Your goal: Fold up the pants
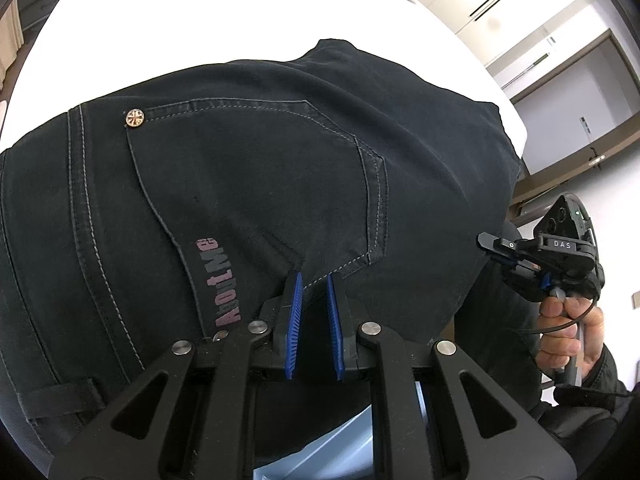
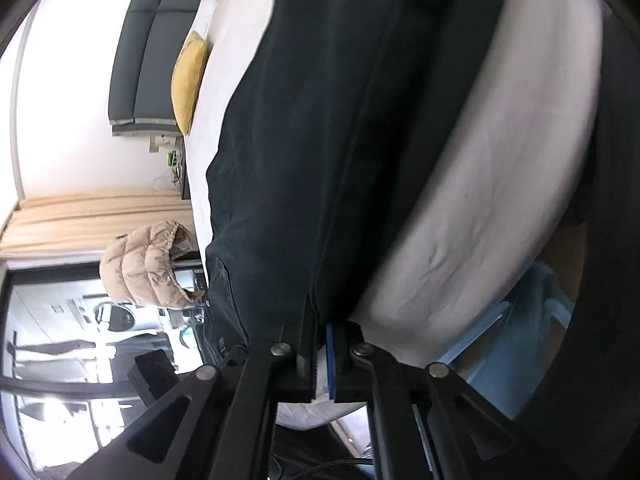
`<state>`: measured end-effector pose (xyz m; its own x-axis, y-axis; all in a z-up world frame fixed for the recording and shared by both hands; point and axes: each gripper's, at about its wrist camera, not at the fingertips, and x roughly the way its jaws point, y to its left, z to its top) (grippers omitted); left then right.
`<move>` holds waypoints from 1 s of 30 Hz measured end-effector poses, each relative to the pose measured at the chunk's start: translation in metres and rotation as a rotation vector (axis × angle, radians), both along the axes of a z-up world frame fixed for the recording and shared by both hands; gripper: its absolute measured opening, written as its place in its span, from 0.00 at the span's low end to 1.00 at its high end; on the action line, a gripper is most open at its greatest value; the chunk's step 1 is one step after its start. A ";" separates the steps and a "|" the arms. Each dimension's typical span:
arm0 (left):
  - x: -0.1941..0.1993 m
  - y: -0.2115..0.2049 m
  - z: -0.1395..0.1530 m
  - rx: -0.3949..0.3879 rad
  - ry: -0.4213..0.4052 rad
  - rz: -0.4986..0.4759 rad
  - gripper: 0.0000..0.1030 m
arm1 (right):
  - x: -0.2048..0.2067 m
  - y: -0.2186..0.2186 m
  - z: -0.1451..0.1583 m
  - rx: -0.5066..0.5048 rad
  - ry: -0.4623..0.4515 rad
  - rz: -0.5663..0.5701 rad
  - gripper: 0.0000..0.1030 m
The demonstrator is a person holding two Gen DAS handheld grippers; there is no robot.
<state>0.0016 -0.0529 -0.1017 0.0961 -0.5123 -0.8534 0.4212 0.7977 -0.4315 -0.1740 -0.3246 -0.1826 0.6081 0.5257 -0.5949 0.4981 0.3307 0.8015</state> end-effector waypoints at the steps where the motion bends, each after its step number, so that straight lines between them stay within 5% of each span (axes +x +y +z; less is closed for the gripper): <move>1: 0.001 0.000 0.000 0.001 0.001 0.000 0.12 | 0.003 0.001 0.002 -0.019 -0.003 0.010 0.03; 4: 0.002 0.000 -0.001 -0.008 0.006 0.005 0.12 | 0.015 0.004 0.011 -0.081 -0.016 0.078 0.07; 8: 0.000 0.006 0.000 -0.008 0.009 0.006 0.12 | 0.013 -0.013 0.009 -0.001 -0.045 0.023 0.26; 12: 0.000 0.005 0.002 0.002 0.008 0.001 0.12 | 0.011 -0.045 0.012 -0.008 -0.081 -0.086 0.25; 14: 0.001 0.003 0.002 0.004 0.006 0.001 0.12 | 0.010 -0.059 0.012 -0.025 -0.071 -0.115 0.07; 16: 0.001 0.001 0.002 0.004 0.006 0.003 0.12 | 0.006 -0.067 0.012 -0.034 -0.051 -0.131 0.04; 24: 0.003 0.004 0.000 -0.004 0.014 -0.002 0.12 | -0.008 -0.066 0.015 -0.090 -0.038 -0.123 0.08; 30: 0.004 0.008 -0.002 -0.019 0.017 0.012 0.12 | -0.020 -0.119 0.017 -0.104 -0.069 -0.298 0.16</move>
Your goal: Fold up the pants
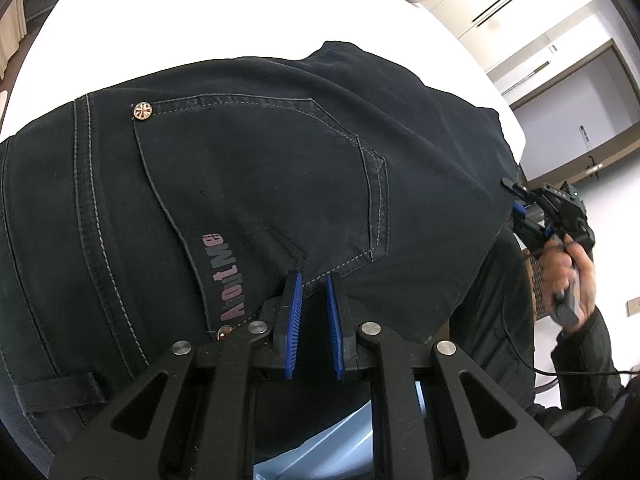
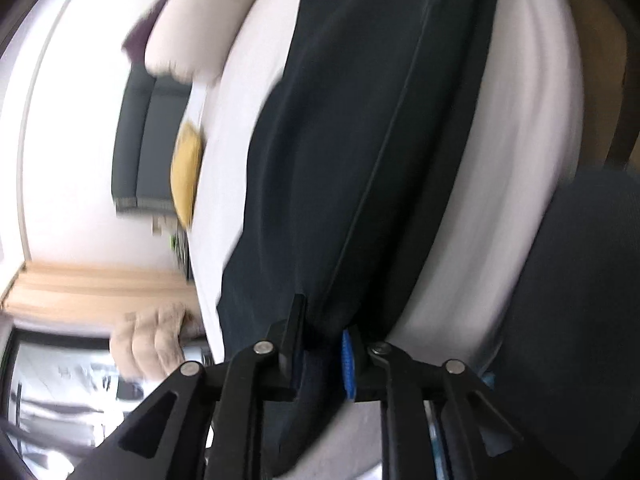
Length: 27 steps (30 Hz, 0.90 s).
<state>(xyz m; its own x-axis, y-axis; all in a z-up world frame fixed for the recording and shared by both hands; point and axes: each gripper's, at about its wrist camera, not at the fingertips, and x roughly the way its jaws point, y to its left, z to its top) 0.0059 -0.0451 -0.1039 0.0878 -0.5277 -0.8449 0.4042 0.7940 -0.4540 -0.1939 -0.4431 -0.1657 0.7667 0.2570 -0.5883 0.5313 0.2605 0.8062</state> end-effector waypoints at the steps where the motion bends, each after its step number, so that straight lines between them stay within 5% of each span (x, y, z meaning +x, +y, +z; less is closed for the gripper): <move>1: 0.000 0.000 0.000 0.001 -0.001 -0.001 0.12 | -0.002 -0.009 -0.001 -0.002 0.003 -0.019 0.11; 7: -0.001 0.000 0.001 0.006 -0.002 -0.002 0.12 | -0.032 -0.026 -0.007 0.003 0.051 -0.107 0.02; 13: 0.001 -0.001 0.000 0.009 0.002 -0.006 0.12 | -0.031 -0.038 -0.001 -0.032 0.029 -0.111 0.09; 27: 0.000 0.000 0.001 0.006 0.003 0.007 0.12 | -0.040 -0.103 -0.003 -0.064 0.056 -0.275 0.02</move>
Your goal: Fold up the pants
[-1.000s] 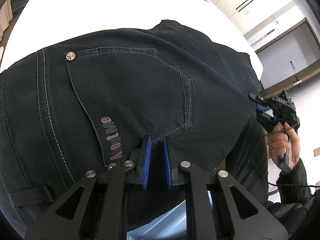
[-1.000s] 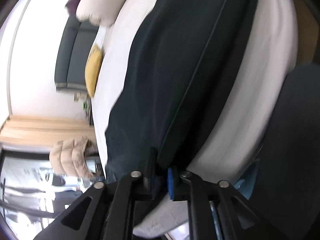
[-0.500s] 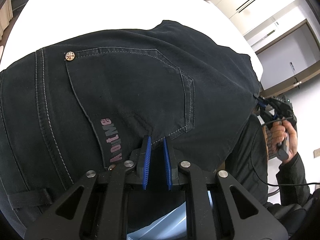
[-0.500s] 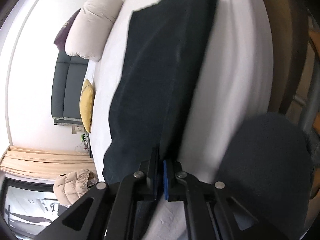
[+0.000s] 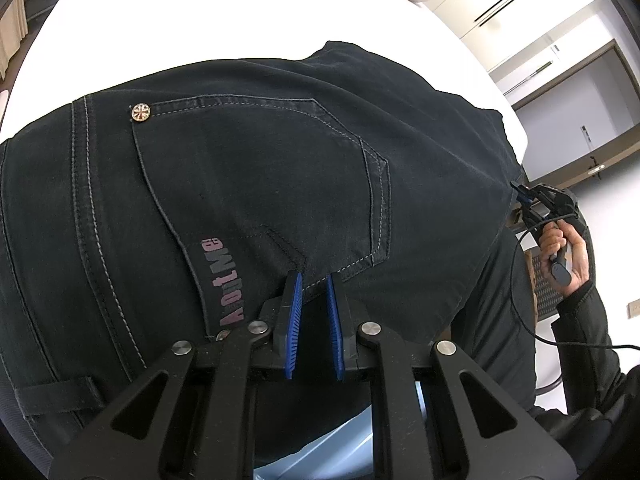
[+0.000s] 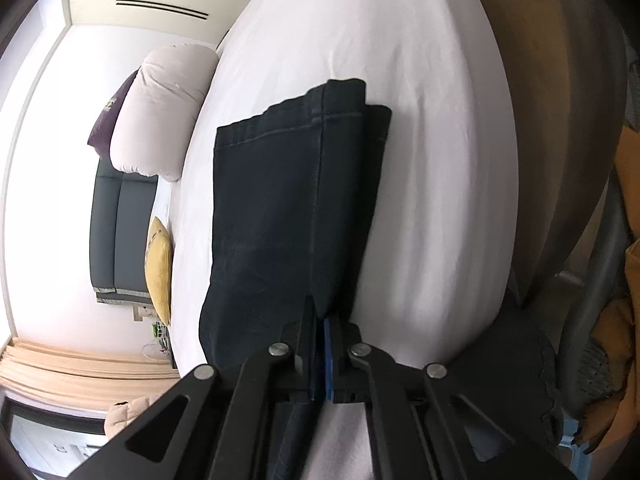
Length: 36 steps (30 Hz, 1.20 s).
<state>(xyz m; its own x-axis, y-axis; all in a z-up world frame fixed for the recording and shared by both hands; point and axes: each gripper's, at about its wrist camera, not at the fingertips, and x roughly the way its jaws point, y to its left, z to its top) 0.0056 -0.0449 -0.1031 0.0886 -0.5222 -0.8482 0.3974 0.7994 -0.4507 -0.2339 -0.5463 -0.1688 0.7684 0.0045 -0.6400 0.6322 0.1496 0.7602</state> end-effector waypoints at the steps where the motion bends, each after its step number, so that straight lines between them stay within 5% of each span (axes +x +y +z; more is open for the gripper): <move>1: 0.001 0.000 0.000 -0.001 0.001 0.000 0.12 | -0.001 -0.005 0.000 0.009 -0.010 -0.014 0.08; 5: 0.002 -0.001 -0.001 0.003 0.001 -0.002 0.12 | -0.006 -0.029 0.005 0.004 -0.026 -0.111 0.14; 7: 0.002 -0.002 -0.001 0.005 0.000 0.002 0.12 | 0.002 -0.041 0.004 -0.010 -0.004 -0.099 0.03; 15: 0.001 -0.001 -0.001 0.003 0.000 -0.004 0.12 | -0.006 -0.047 -0.005 -0.002 0.005 -0.129 0.01; 18: 0.001 0.001 -0.002 -0.008 0.001 0.006 0.12 | -0.002 -0.046 0.004 -0.077 0.065 -0.093 0.03; 19: 0.001 0.002 -0.002 -0.012 0.000 0.008 0.12 | 0.000 -0.046 0.008 -0.095 0.086 -0.074 0.09; 21: 0.000 0.004 -0.002 -0.016 0.000 0.014 0.12 | 0.003 -0.042 0.025 -0.161 0.206 -0.066 0.40; 24: -0.001 0.005 -0.002 -0.017 -0.009 0.018 0.12 | 0.005 -0.024 0.062 -0.323 0.338 -0.077 0.45; 26: -0.002 0.006 -0.002 -0.020 -0.012 0.026 0.12 | 0.025 0.001 0.082 -0.386 0.276 0.039 0.37; 27: -0.002 0.007 -0.001 -0.021 -0.013 0.029 0.12 | 0.051 0.027 0.089 -0.377 0.188 0.187 0.31; 32: -0.007 0.008 0.007 -0.005 -0.028 0.044 0.12 | 0.168 0.189 0.082 -0.173 -0.104 0.789 0.11; 36: -0.012 0.010 0.016 0.015 -0.051 0.064 0.12 | 0.229 0.283 0.040 -0.002 -0.088 1.023 0.11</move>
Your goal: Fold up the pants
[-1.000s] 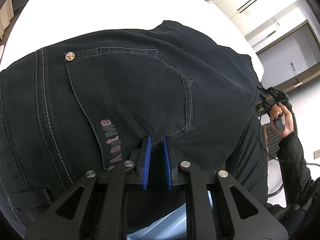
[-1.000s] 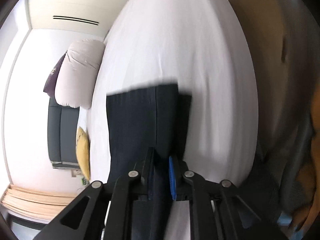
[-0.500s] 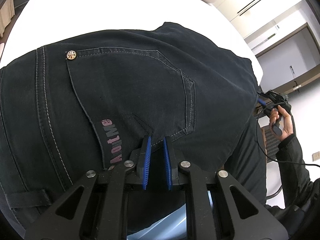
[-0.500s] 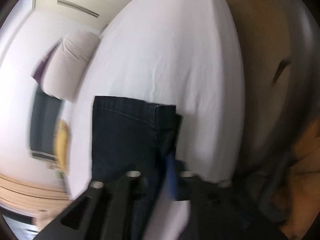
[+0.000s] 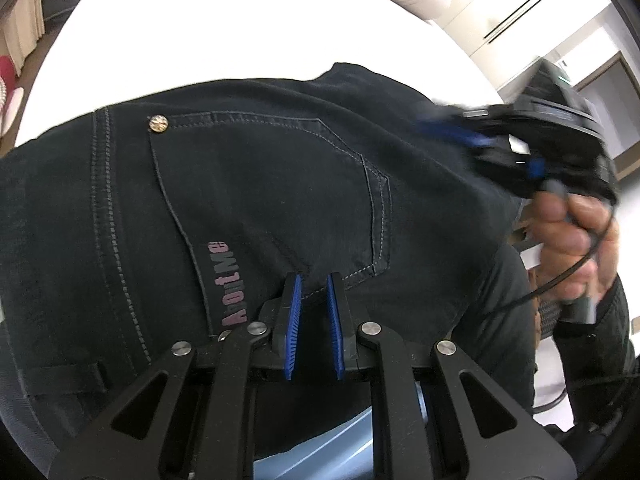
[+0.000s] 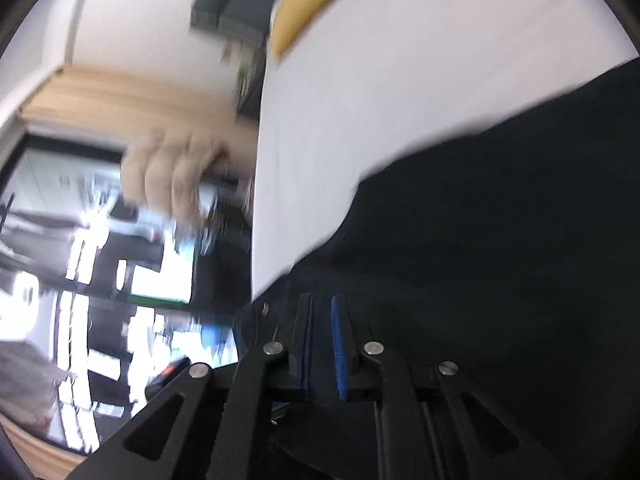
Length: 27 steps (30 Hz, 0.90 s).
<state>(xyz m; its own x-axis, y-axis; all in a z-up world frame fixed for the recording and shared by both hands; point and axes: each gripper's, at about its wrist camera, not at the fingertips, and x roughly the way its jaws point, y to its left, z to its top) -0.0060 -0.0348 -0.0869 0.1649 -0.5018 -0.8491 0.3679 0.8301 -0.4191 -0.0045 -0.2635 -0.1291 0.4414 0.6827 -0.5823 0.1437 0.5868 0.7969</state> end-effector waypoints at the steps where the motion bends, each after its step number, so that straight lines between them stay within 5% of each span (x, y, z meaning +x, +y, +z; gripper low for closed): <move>1: -0.001 0.001 0.000 0.006 0.000 0.000 0.12 | 0.011 0.010 -0.011 -0.006 0.032 0.023 0.11; 3: -0.001 0.006 -0.002 -0.012 0.010 0.006 0.12 | 0.025 0.007 -0.035 -0.011 0.079 0.021 0.10; 4: -0.002 0.008 -0.004 -0.022 0.017 0.010 0.12 | 0.026 -0.008 -0.046 -0.031 0.113 -0.021 0.00; 7: -0.003 0.014 -0.008 -0.054 0.026 0.016 0.12 | 0.014 -0.077 -0.070 0.062 0.134 -0.197 0.00; 15: -0.004 0.014 -0.007 -0.039 0.027 0.005 0.12 | -0.032 -0.261 -0.048 -0.165 0.068 -0.649 0.00; 19: -0.002 0.008 0.004 -0.003 0.022 0.017 0.12 | -0.065 -0.316 -0.007 -0.272 0.062 -0.851 0.04; 23: 0.007 -0.009 0.038 -0.021 -0.024 0.019 0.12 | -0.075 -0.278 0.033 -0.198 -0.068 -0.695 0.05; 27: 0.030 -0.076 0.055 -0.069 -0.086 -0.103 0.12 | -0.069 -0.162 0.005 -0.016 -0.069 -0.376 0.04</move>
<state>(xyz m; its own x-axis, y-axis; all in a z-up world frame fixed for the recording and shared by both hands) 0.0239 -0.1104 -0.0322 0.1799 -0.5762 -0.7972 0.4863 0.7566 -0.4371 -0.0740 -0.4259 -0.1240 0.6980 0.4568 -0.5514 0.2973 0.5158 0.8035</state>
